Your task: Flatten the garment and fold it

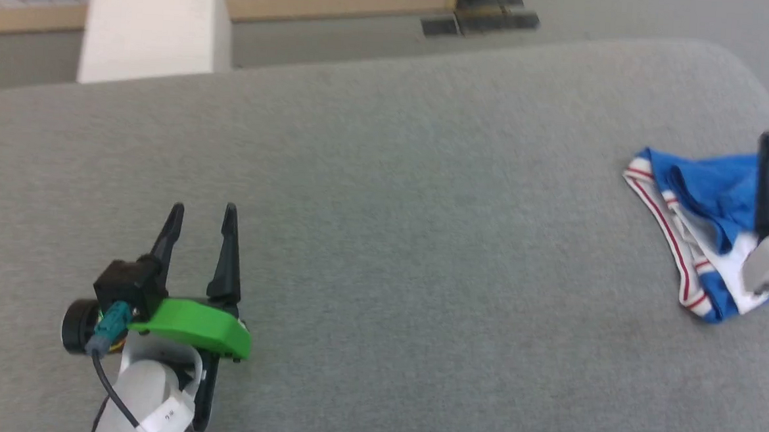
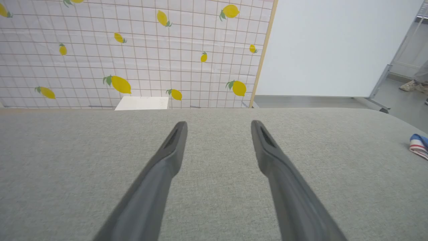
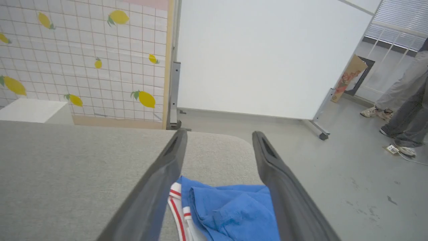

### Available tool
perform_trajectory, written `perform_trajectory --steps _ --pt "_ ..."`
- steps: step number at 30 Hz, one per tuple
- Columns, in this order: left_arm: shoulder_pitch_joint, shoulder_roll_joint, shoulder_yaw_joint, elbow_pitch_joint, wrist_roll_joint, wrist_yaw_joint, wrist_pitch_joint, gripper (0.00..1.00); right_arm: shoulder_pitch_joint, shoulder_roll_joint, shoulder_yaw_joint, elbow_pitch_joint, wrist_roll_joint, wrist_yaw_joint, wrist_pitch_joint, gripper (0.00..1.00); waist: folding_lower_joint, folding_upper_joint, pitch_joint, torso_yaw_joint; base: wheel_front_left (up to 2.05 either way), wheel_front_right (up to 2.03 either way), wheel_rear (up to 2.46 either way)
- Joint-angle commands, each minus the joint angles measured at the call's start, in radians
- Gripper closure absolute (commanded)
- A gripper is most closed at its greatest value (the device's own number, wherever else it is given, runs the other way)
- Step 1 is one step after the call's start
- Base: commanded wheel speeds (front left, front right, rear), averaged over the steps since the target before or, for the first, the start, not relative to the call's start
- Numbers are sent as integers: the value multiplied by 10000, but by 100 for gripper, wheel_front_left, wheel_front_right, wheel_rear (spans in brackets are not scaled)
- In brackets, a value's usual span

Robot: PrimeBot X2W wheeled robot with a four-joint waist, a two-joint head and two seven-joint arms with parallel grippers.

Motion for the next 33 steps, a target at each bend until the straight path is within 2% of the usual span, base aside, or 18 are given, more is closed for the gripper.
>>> perform_trajectory --steps 1,5,11,17,33 --pt "172 -64 19 113 -158 55 -69 0 558 274 60 -524 193 -19 -63 0 0 -1 -1085 966 0 0 0" --pt "372 -99 13 342 -254 112 -103 0 1857 935 406 -1930 548 -19 -91 0 0 -1 -1400 1257 0 0 0" --pt "658 -81 -28 581 -355 51 -138 0 3340 1788 1228 -2877 1109 -19 -622 0 0 -1 -1605 1533 0 0 0" --pt "815 -74 -83 754 -372 41 -161 0 3980 2109 1593 -2682 1091 -19 -1043 0 0 -1 -1699 1663 0 0 0" --pt "953 -98 -143 1009 -467 70 -178 0 4194 2189 1700 -1997 1417 -19 -1385 0 0 -1 -1688 1766 0 0 0"
